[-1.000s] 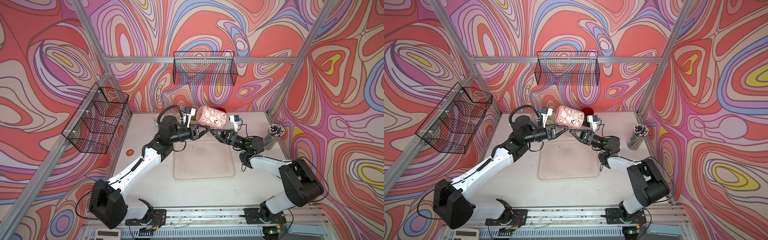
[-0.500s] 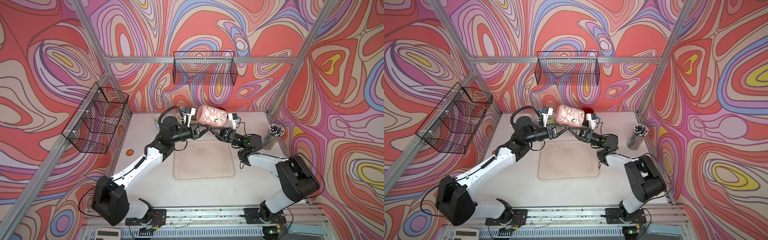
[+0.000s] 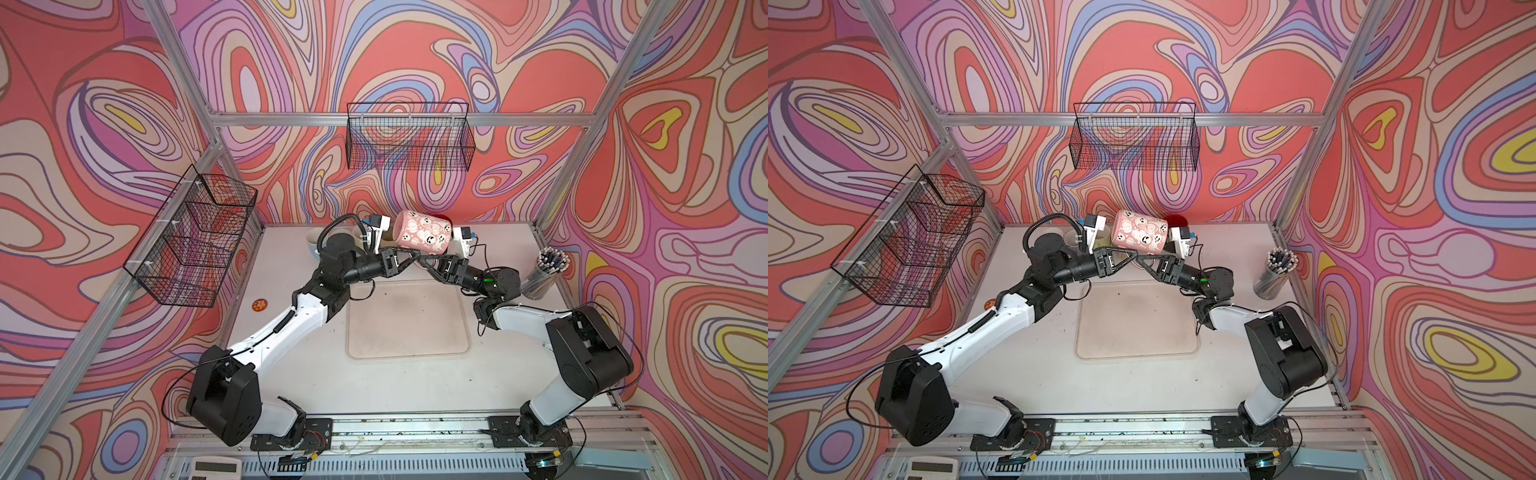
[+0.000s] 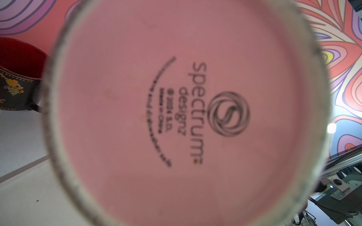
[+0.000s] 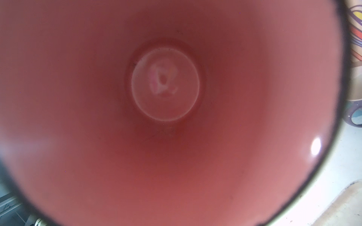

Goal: Turn the mug right side up
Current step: 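Hold the pink mug sideways with left gripper while right gripper grasps its rim, then close right gripper on the pink mug while left gripper releases it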

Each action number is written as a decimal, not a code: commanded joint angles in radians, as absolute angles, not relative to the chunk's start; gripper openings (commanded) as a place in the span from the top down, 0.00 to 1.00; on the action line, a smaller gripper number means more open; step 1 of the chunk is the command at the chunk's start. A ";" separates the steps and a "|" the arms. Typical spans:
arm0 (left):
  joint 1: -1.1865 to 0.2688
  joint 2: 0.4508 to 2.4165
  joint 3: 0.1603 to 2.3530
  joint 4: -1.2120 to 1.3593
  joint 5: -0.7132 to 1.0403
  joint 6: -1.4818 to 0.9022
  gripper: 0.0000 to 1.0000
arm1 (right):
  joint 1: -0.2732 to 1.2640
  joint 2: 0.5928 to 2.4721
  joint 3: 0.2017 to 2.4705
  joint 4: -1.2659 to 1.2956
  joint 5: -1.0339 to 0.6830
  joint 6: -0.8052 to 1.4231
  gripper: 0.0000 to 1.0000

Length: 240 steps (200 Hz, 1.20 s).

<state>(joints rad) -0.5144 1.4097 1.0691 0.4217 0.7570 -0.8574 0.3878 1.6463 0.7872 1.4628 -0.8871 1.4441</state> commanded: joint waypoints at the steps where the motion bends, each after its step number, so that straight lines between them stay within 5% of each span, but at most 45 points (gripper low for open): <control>1: -0.517 1.413 1.059 0.546 0.782 -0.844 1.00 | 0.395 1.657 0.818 1.490 -0.874 1.442 1.00; 33: -0.501 1.409 1.043 0.551 0.778 -0.852 0.95 | 0.396 1.660 0.817 1.489 -0.874 1.440 1.00; 81: -0.461 1.392 1.011 0.536 0.752 -0.881 0.57 | 0.395 1.654 0.805 1.484 -0.876 1.432 1.00; 193: -0.447 1.274 1.006 0.326 0.679 -0.763 0.24 | 0.374 1.637 0.763 1.471 -0.865 1.422 1.00; 210: -0.446 1.246 1.019 0.259 0.659 -0.724 0.01 | 0.365 1.623 0.750 1.445 -0.860 1.405 1.00; 240: -0.446 1.212 1.059 0.114 0.622 -0.649 0.00 | 0.353 1.558 0.736 1.249 -0.852 1.289 1.00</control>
